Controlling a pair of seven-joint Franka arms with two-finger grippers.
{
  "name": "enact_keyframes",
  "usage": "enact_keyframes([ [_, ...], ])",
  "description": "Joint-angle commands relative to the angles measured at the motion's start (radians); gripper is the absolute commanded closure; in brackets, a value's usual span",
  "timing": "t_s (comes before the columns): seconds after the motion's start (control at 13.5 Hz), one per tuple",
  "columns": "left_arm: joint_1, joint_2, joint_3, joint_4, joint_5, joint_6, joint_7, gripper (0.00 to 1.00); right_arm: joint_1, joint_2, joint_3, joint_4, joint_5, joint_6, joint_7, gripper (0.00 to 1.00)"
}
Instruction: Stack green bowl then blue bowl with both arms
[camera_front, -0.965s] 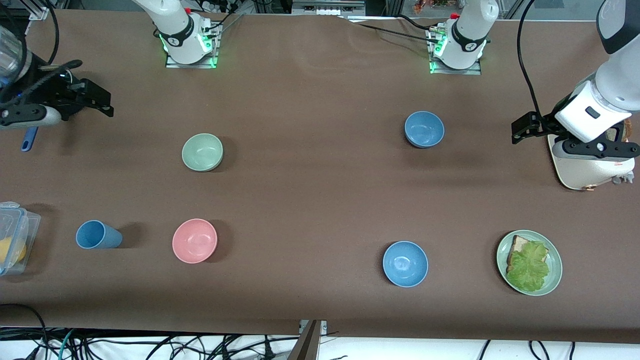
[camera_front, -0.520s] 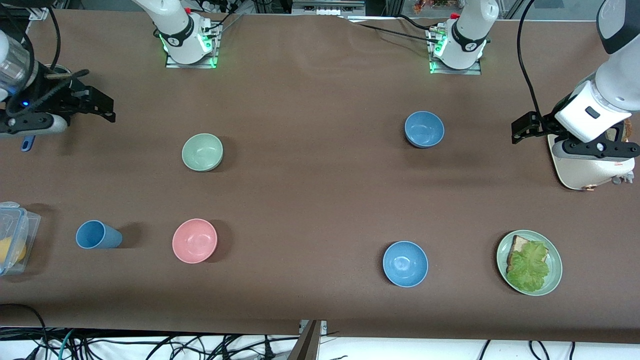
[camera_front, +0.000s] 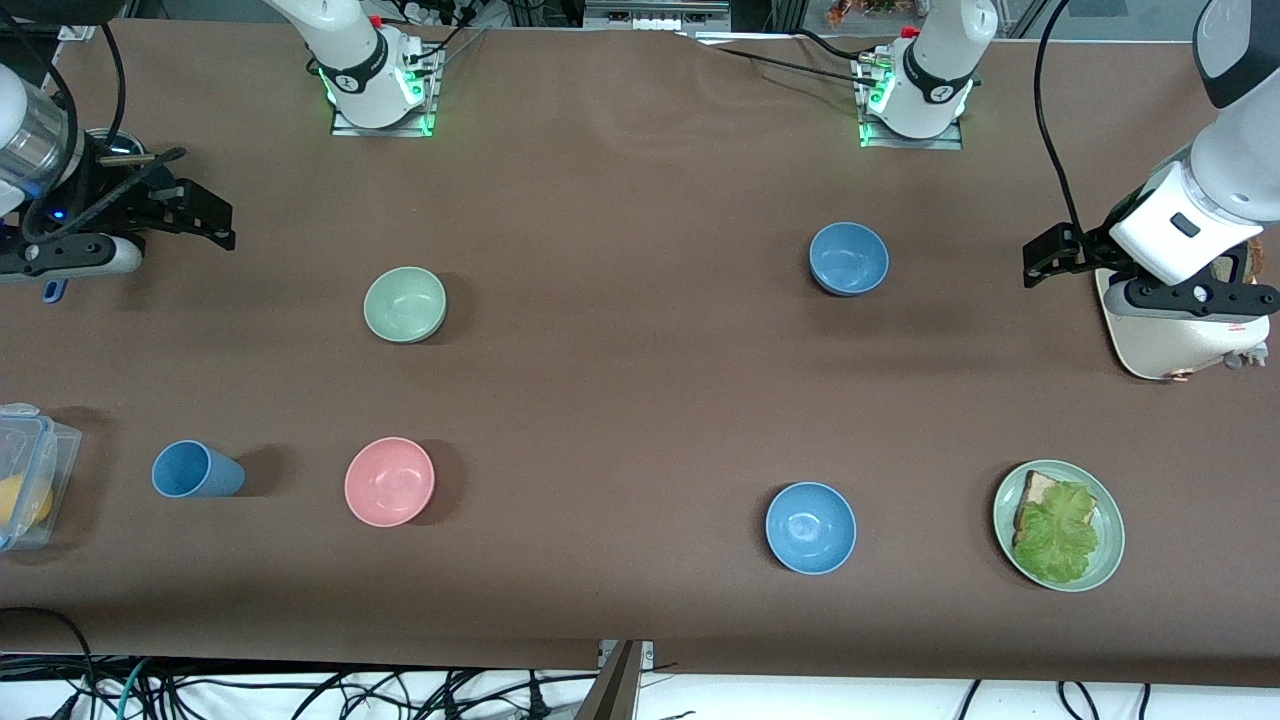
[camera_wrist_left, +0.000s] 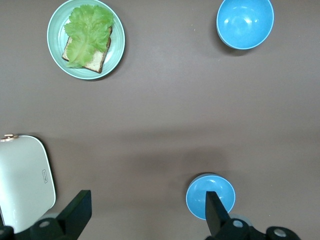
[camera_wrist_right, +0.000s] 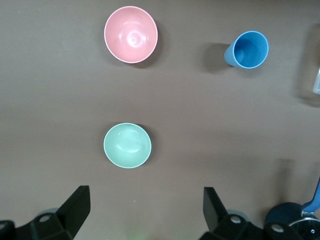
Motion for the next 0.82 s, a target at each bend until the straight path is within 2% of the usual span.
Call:
enact_keyframes([
  [0.0,-0.005,0.0,0.006,0.014,-0.028,-0.016,-0.006,0.0,0.0,0.007,0.005,0.021,-0.014,0.004,0.014,0.0],
  [0.74,-0.005,0.0,0.006,0.014,-0.036,-0.016,-0.006,0.0,-0.012,0.026,-0.008,0.02,0.016,0.033,0.014,0.0],
])
